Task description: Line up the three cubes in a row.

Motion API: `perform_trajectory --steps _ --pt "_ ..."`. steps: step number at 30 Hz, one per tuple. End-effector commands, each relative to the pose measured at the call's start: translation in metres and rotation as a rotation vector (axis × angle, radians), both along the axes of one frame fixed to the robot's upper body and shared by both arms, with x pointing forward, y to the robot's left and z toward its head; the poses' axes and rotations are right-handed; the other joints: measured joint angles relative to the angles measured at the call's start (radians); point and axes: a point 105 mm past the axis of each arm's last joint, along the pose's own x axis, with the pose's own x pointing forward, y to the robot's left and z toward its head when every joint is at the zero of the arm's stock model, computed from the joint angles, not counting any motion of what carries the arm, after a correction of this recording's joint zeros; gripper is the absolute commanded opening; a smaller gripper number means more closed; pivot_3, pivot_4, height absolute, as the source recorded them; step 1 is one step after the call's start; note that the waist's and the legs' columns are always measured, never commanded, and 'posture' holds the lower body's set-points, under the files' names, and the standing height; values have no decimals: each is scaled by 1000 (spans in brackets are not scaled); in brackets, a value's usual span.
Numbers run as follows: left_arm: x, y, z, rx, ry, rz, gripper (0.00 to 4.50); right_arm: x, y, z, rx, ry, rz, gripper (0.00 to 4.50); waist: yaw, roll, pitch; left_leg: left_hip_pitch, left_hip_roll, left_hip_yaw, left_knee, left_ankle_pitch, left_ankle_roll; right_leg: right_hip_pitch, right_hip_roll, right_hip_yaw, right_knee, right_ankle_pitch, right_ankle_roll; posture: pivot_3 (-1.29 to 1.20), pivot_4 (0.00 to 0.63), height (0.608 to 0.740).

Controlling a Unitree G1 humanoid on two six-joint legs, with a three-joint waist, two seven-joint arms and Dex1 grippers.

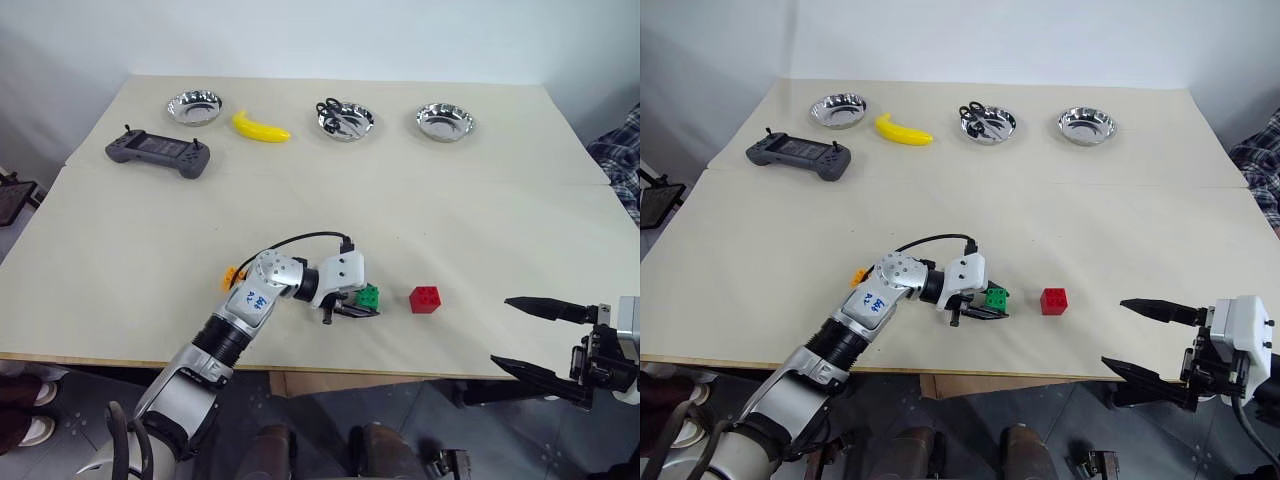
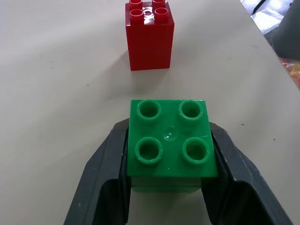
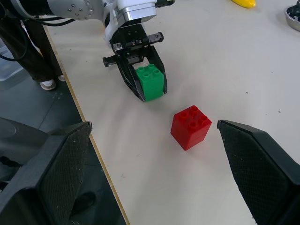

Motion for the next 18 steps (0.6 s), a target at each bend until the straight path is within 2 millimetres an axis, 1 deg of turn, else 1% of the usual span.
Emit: perform_trajectory --steps 1,5,7,9,14,15,18 --pt "-10 2 5 4 2 -37 1529 -2 2 5 7 -23 12 4500 -1 0 0 0 0 0 0 0 0 0 0 0 0 0 0 0 150 740" --pt "-10 4 6 -5 15 -23 1529 0 4 4 12 -21 15 4500 1 0 0 0 0 0 0 0 0 0 0 0 0 0 0 0 150 740" --pt "-8 2 9 -36 20 -6 2254 1 5 3 14 -17 21 4500 1 0 0 0 0 0 0 0 0 0 0 0 0 0 0 0 150 740" --pt "-8 1 14 -64 15 -9 2744 2 5 3 15 -16 24 4500 1 0 0 0 0 0 0 0 0 0 0 0 0 0 0 0 150 740" --pt "-16 5 24 -112 21 -71 4304 5 6 2 16 -16 34 4500 1 0 0 0 0 0 0 0 0 0 0 0 0 0 0 0 150 740" --pt "-18 6 27 -128 12 -84 4479 6 6 2 17 -14 37 4500 1 0 0 0 0 0 0 0 0 0 0 0 0 0 0 0 150 740" --pt "-20 11 35 -142 -4 -94 4479 8 7 1 18 -12 43 4500 0 0 0 0 0 0 0 0 0 0 0 0 0 0 0 0 150 740"
